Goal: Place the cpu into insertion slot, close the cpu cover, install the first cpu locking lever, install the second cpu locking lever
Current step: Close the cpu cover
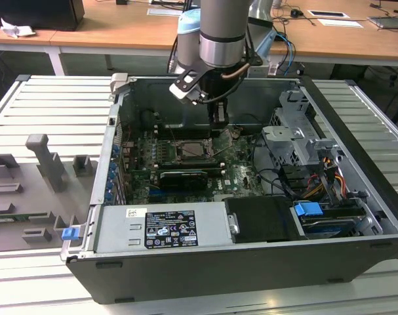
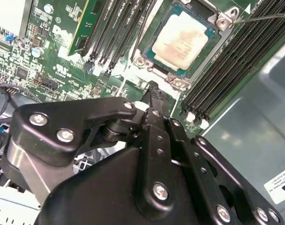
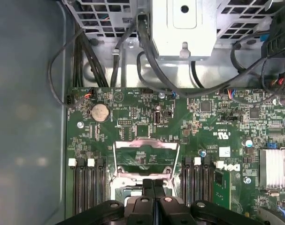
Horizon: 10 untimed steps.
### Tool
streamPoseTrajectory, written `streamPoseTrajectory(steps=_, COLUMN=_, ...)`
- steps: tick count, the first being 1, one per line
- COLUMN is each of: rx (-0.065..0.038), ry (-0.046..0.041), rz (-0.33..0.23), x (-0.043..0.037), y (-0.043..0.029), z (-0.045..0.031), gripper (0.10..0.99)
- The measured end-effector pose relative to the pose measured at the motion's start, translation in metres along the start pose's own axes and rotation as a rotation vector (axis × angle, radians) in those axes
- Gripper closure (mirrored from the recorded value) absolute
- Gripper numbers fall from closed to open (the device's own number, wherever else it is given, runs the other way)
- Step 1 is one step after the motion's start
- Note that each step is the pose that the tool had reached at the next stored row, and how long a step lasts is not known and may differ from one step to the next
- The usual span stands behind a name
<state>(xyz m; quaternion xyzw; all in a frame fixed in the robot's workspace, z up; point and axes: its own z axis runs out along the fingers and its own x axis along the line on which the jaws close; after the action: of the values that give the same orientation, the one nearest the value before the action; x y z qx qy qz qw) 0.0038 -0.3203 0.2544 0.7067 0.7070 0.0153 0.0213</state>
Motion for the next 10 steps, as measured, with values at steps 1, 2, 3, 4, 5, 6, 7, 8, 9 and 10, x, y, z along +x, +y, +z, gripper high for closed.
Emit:
streamPoseTrajectory(steps=1, rx=0.000, ry=-0.0002, rz=0.000, x=0.0000, y=0.0023, z=0.0001, gripper=0.980)
streamPoseTrajectory(steps=2, rx=0.000, ry=-0.0002, rz=0.000, x=-0.0001, y=0.0071, z=0.0003, gripper=0.980)
streamPoseTrajectory(steps=3, rx=0.000, ry=-0.0002, rz=0.000, x=0.0000, y=0.0157, z=0.0008, gripper=0.980)
streamPoseTrajectory(steps=4, rx=0.000, ry=-0.0002, rz=0.000, x=0.0000, y=0.0195, z=0.0010, gripper=0.980)
streamPoseTrajectory(steps=5, rx=0.000, ry=-0.0001, rz=0.000, x=0.0000, y=0.0227, z=0.0011, gripper=0.980)
streamPoseTrajectory(steps=6, rx=0.000, ry=-0.0002, rz=0.000, x=0.0002, y=0.0260, z=0.0013, gripper=0.980)
streamPoseTrajectory(steps=7, rx=0.001, ry=-0.0004, rz=0.000, x=0.0007, y=0.0272, z=0.0013, gripper=0.980)
streamPoseTrajectory(steps=8, rx=0.001, ry=-0.0006, rz=0.000, x=0.0010, y=0.0279, z=0.0010, gripper=0.980)
streamPoseTrajectory(steps=9, rx=0.000, ry=-0.0004, rz=0.000, x=0.0013, y=0.0303, z=0.0009, gripper=0.980)
streamPoseTrajectory(steps=10, rx=0.000, ry=-0.0003, rz=0.000, x=0.0014, y=0.0336, z=0.0011, gripper=0.980)
